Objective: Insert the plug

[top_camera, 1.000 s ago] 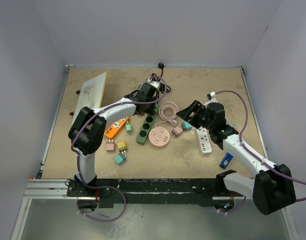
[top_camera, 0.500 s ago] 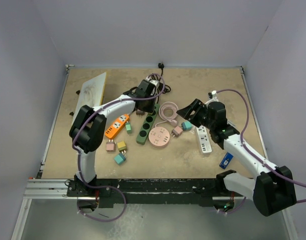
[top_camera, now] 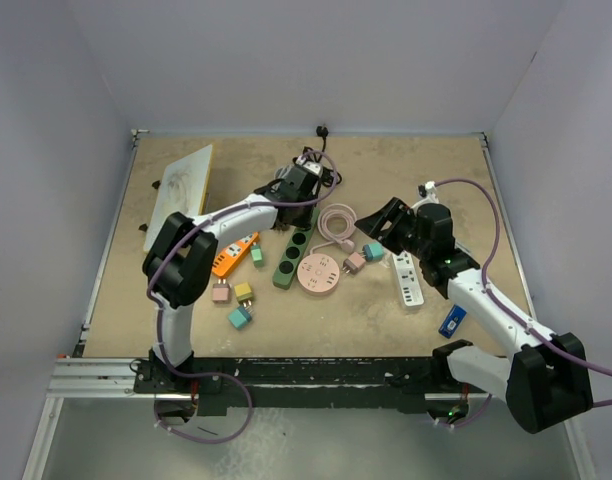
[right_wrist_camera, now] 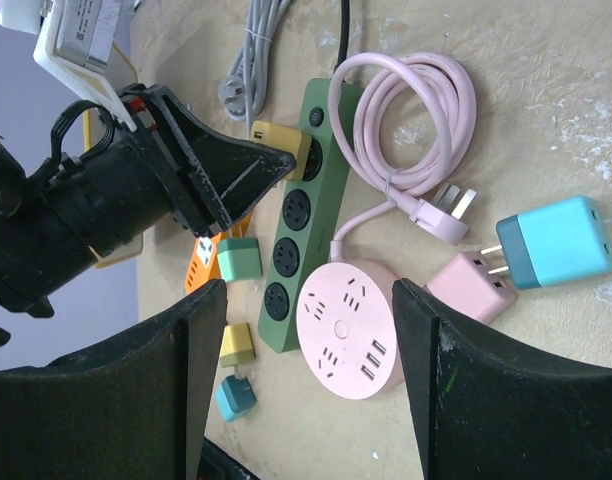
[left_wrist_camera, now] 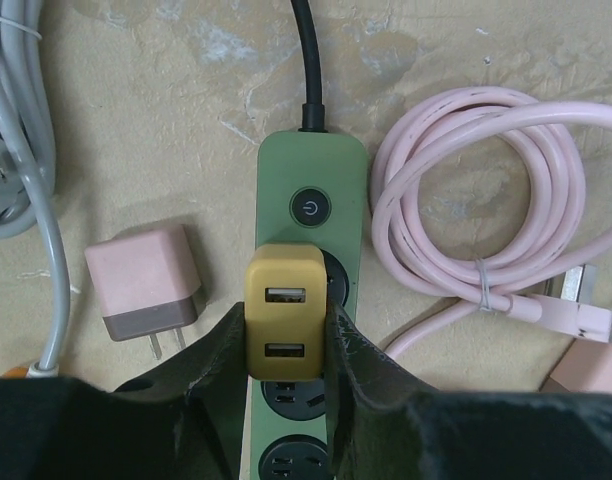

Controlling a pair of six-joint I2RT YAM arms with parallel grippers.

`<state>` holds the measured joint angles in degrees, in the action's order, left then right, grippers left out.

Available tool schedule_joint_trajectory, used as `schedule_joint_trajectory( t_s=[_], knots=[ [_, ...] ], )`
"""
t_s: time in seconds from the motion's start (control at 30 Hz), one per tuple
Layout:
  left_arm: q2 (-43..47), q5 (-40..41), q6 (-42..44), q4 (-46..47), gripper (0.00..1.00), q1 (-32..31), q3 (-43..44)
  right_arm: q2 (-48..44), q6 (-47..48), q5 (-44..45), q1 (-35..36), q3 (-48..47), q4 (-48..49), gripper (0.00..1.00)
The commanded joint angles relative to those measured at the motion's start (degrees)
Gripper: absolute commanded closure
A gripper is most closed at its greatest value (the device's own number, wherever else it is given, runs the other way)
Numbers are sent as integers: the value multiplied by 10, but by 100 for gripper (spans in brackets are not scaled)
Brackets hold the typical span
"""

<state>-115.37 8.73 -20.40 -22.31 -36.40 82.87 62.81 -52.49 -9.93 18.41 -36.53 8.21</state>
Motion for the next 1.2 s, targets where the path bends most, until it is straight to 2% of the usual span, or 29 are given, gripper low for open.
schedule_joint_trajectory(
  t_s=[0.0,0.17,0.3,0.47,0.57,0.63,0.8,0.97,1.17],
  knots=[
    [-220,61,-10,-93,100,-6,-84,-11,-1,14,-2,-20,4,31],
    [-217,27,-19,-43,100,-6,-131,-14,-4,14,-2,-20,2,31],
    [-180,-32,-21,4,100,1,-163,-17,-4,13,-2,-22,1,31],
    [-106,-73,-28,-16,100,6,-124,-25,-2,16,-3,-25,-6,31],
    [-77,-57,-21,-62,85,6,-66,-30,-2,18,-3,-27,-6,31],
    [-58,-45,-16,-86,72,7,-28,-33,-2,18,-3,-27,-9,31],
    [-22,-24,-3,-122,53,6,75,-42,-4,20,-4,-23,-5,31],
    [2,-19,-3,-126,43,6,122,-44,-4,16,-4,-23,-4,31],
    [1,10,1,-136,44,7,141,-55,-2,18,-4,-20,-10,31]
  ],
)
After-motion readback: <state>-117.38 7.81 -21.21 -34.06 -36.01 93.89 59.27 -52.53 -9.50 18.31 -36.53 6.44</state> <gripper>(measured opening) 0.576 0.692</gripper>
